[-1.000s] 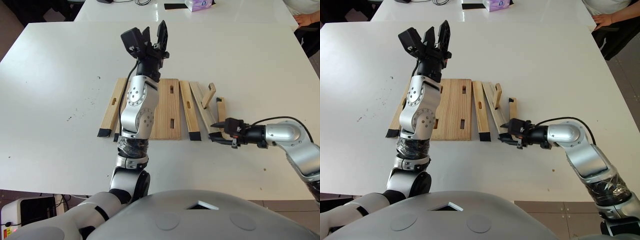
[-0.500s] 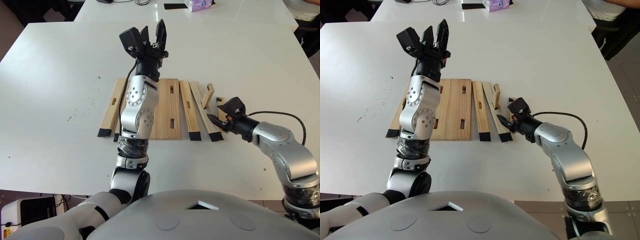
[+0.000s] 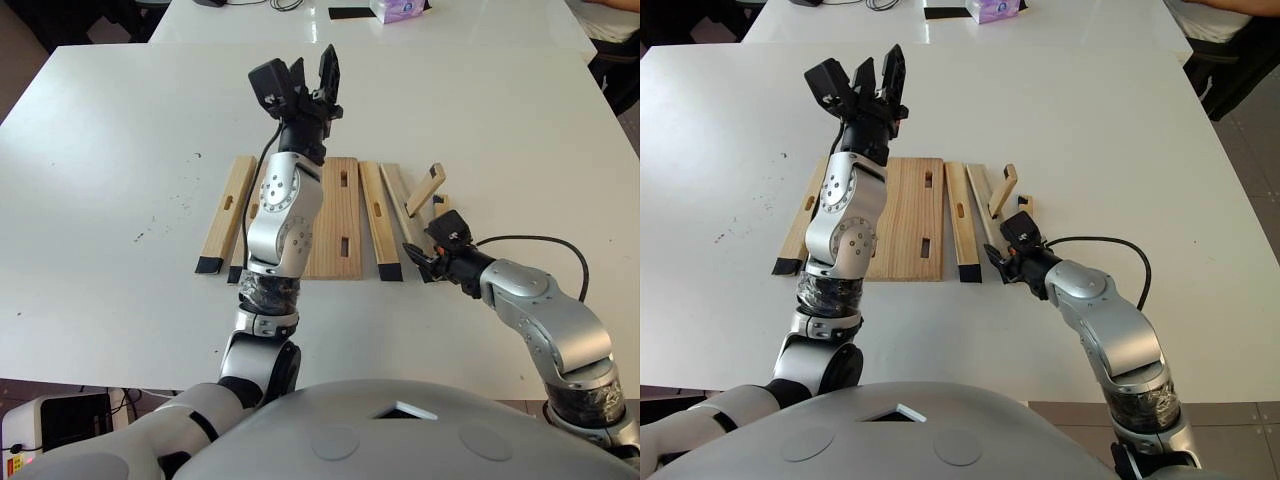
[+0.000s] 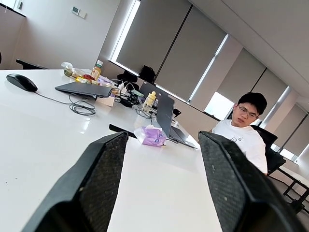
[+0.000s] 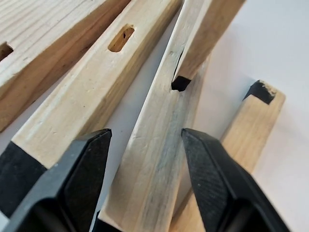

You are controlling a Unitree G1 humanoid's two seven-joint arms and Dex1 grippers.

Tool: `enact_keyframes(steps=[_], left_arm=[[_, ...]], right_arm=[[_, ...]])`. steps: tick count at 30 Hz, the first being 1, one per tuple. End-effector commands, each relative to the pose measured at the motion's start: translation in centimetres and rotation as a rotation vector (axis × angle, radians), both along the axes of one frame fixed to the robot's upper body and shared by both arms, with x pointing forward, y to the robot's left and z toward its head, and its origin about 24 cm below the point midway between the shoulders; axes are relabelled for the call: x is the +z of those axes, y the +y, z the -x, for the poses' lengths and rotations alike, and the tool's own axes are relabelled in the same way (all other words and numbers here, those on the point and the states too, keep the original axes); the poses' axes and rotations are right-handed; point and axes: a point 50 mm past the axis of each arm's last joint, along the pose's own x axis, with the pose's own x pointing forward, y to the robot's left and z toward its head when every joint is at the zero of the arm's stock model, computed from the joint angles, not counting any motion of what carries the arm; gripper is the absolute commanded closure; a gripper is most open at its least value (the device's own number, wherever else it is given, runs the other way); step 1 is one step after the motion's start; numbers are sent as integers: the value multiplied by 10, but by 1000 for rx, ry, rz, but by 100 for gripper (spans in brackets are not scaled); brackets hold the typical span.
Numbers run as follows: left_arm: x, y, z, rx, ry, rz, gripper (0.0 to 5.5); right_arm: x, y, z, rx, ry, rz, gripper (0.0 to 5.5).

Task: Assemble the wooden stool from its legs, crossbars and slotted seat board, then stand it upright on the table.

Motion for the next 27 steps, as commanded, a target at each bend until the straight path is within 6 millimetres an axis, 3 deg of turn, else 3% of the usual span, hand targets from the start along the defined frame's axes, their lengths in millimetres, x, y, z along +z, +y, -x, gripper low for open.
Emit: enact_keyframes(steps=[1,20,25,27], left_arm=[[-21,-22,11,-34,93,93,278],[-22,-26,13,-35,87,113,278],[-22,-25,13,-33,87,115,278],[-23,-27,13,-41,88,115,278]], right_arm=[[-10,-7,-2,-16,26,50,282],[5,-10,-16,70,-69,55,282],[-10,-19,-12,68,3,136,282],[-13,-21,-8,68,10,152,308]])
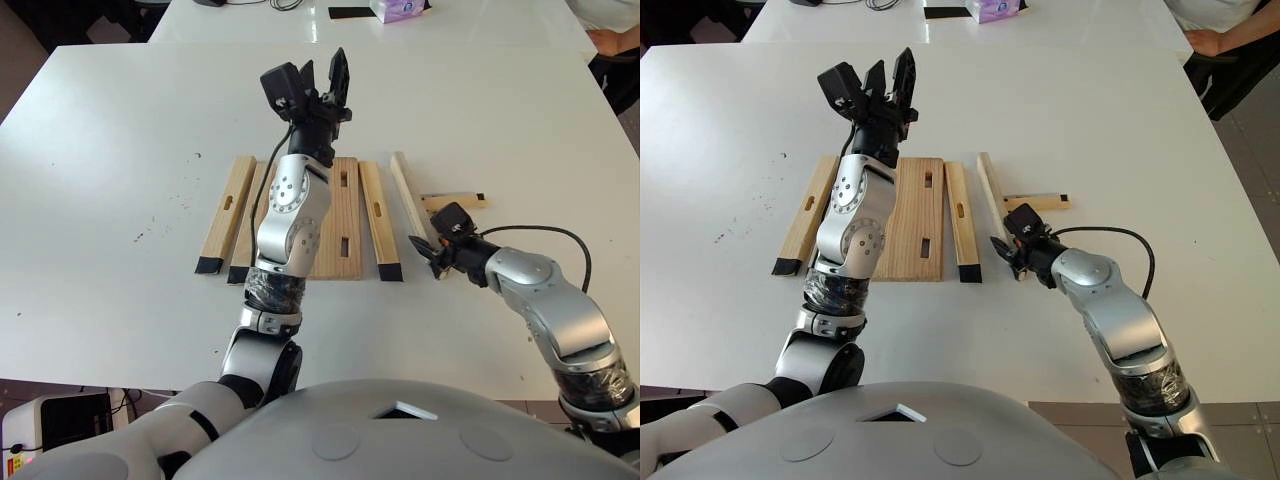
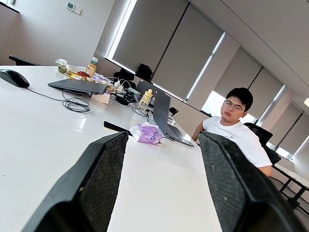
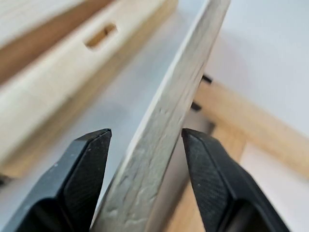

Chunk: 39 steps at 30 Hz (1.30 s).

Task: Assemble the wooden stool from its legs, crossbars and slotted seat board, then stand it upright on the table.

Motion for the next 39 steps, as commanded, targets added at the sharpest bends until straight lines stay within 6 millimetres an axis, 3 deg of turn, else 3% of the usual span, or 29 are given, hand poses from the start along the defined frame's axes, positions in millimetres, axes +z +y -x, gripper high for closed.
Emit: enact_keyframes(steps=[1,7,14,19,25,27,31,36,39], left_arm=[[-20,-20,14,-33,101,107,278],[-21,-19,11,-34,101,99,278],[-15,-10,4,2,47,89,278],[18,15,-6,-6,-3,320,278],[50,46,3,-241,-82,459,278],[52,55,9,-338,-100,457,278],[52,64,20,-496,-109,437,220],[52,63,29,-632,-66,474,131],[54,62,37,-693,-54,470,129]], right_arm=[[-9,-7,8,-4,35,53,321],[-4,-7,2,2,-36,67,391],[27,1,-32,-70,-234,-39,444],[55,4,-58,-130,-349,-159,444],[91,-1,-105,-162,-555,-361,444],[111,-2,-117,-105,-616,-488,444],[139,-8,-130,54,-666,-610,444],[156,-3,-121,387,-664,-614,444],[163,0,-112,559,-649,-590,444]])
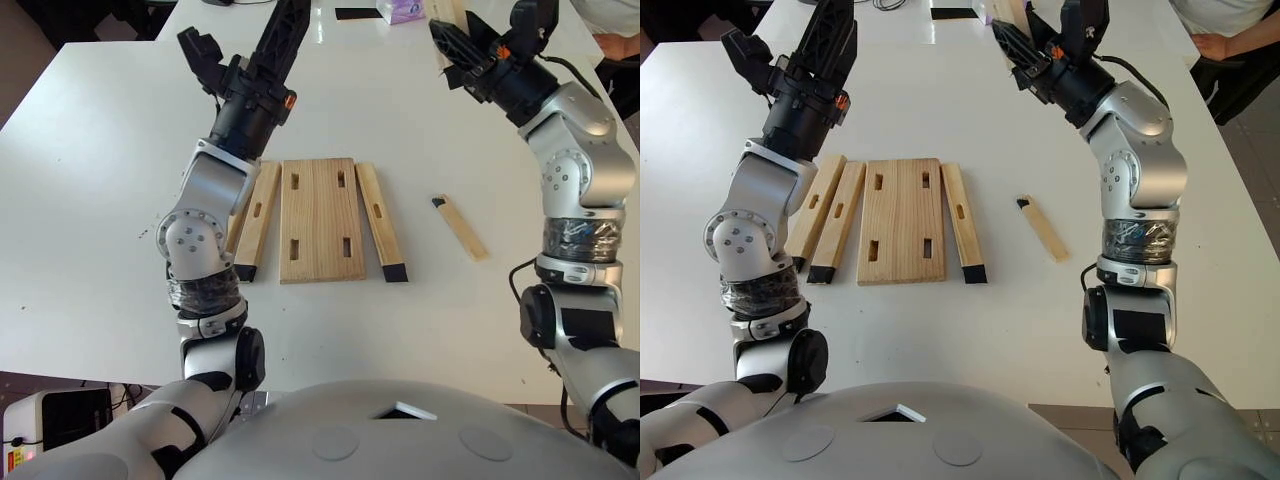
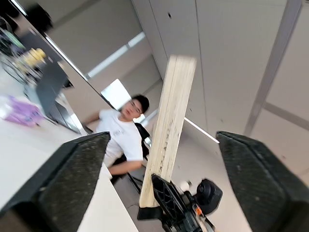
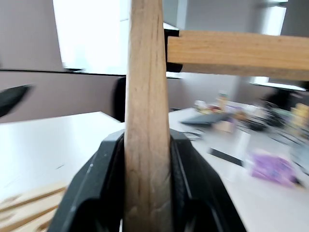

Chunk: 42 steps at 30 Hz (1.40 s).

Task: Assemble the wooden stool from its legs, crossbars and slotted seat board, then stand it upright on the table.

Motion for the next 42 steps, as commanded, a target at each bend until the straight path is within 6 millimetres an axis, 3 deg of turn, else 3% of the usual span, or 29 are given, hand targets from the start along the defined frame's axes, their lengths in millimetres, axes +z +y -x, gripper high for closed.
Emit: enact_keyframes(steps=[1,5,11,22,32,42], left_arm=[[2,-1,11,-79,-9,-33,129],[5,-2,11,-108,-12,-79,129],[4,-2,5,-85,17,-118,129],[6,-7,9,-55,49,-86,129],[4,-10,16,-96,13,-127,129],[-1,-5,9,-22,60,-120,129]], right_arm=[[19,6,13,198,-105,99,444],[15,15,20,311,-135,182,444],[-2,22,24,339,-146,251,444],[-32,33,36,187,-226,309,444],[-42,31,26,78,-190,276,444],[-53,39,40,136,-174,284,444]])
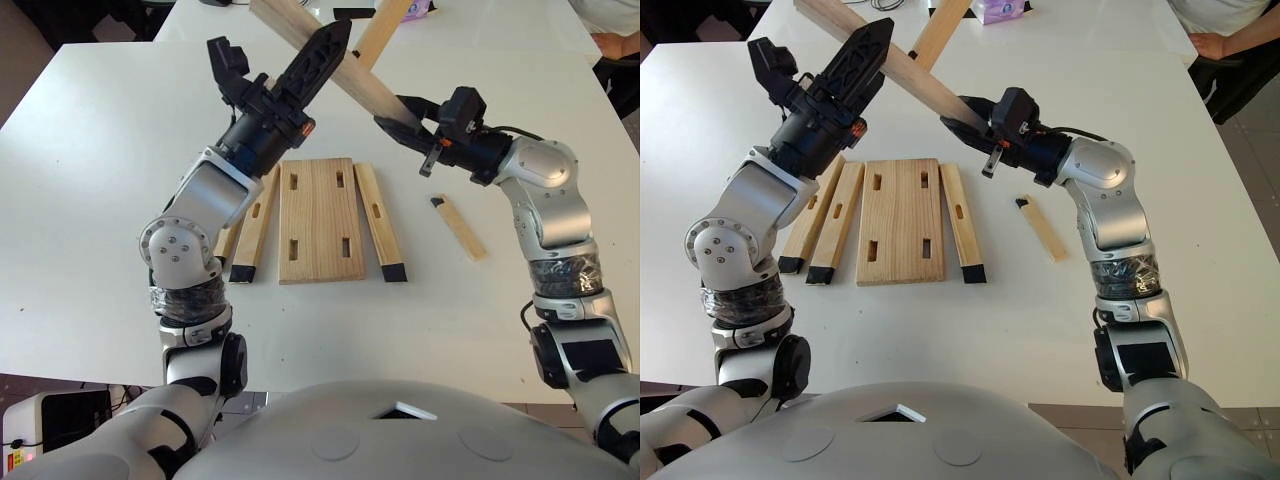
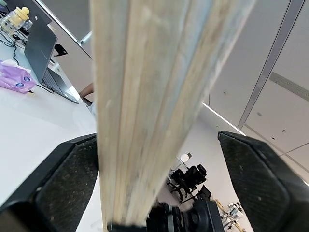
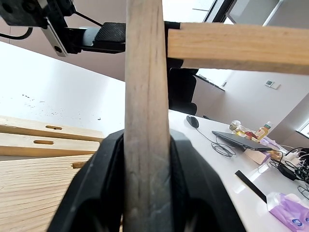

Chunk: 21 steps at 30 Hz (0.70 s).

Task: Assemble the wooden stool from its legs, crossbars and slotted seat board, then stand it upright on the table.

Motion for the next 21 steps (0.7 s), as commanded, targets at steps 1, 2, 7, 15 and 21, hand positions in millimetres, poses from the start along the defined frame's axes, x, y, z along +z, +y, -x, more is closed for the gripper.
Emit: enact_keyframes(steps=[1,2,7,15,21], left_arm=[[-1,3,-5,44,20,7,129],[-1,4,-6,54,27,12,129],[-5,8,-9,92,63,12,129],[-12,4,-3,42,64,-63,129],[-9,4,-3,11,35,-94,129]], right_arm=[[-4,4,7,9,6,6,444],[-4,4,7,5,8,2,444],[-7,1,8,-35,22,-18,444],[-6,1,8,-30,13,-1,444],[-6,0,7,-10,-1,39,444]])
